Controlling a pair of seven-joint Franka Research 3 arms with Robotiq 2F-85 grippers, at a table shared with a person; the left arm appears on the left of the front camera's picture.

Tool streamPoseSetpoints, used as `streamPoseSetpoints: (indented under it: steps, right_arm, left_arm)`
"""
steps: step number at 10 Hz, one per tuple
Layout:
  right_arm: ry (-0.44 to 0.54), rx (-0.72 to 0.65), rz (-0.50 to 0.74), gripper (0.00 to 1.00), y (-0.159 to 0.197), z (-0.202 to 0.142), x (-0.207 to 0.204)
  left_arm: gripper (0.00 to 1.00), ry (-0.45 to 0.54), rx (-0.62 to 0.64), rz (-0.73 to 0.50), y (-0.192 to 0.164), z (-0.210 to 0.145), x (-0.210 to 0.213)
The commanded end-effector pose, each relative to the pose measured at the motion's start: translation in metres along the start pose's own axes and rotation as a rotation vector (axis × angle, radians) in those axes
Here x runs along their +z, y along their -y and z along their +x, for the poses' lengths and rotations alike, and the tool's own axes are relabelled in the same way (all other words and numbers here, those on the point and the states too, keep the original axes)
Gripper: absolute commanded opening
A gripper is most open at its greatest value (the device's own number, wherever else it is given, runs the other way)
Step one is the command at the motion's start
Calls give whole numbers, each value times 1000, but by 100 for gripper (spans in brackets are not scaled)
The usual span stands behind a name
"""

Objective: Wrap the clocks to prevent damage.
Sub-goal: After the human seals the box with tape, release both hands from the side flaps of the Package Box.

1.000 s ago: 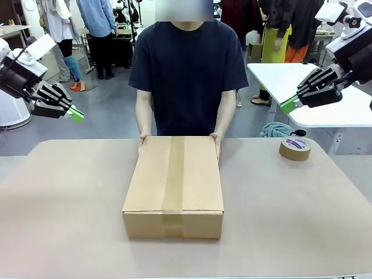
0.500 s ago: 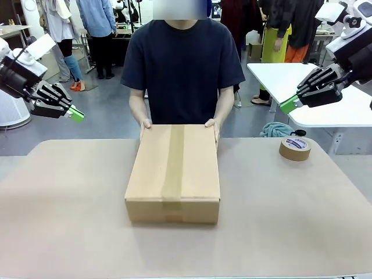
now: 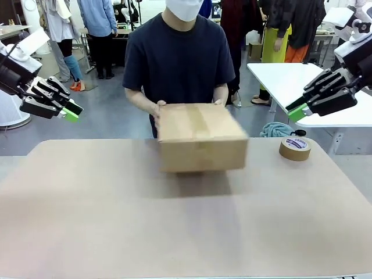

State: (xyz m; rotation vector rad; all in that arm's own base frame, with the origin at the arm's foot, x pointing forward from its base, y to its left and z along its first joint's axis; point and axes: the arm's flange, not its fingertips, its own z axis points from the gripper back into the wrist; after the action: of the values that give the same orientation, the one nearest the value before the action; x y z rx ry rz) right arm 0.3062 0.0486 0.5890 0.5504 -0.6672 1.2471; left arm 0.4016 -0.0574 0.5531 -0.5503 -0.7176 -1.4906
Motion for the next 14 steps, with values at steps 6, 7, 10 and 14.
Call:
streamPoseSetpoints:
  steps: [6, 7, 10, 14]
  right_arm:
    - [14, -22, 42, 100, -6, 0, -8]
    - [13, -24, 48, 100, -7, -1, -9]
    - [6, -26, 47, 100, -9, -2, -8]
    - [5, 0, 29, 100, -5, -1, -7]
  left_arm:
    - [100, 18, 7, -33, -1, -1, 3]
    - [100, 22, 12, -28, 1, -1, 2]
    - [100, 20, 16, -28, 1, -1, 2]
    - [100, 11, 9, -21, 1, -3, 0]
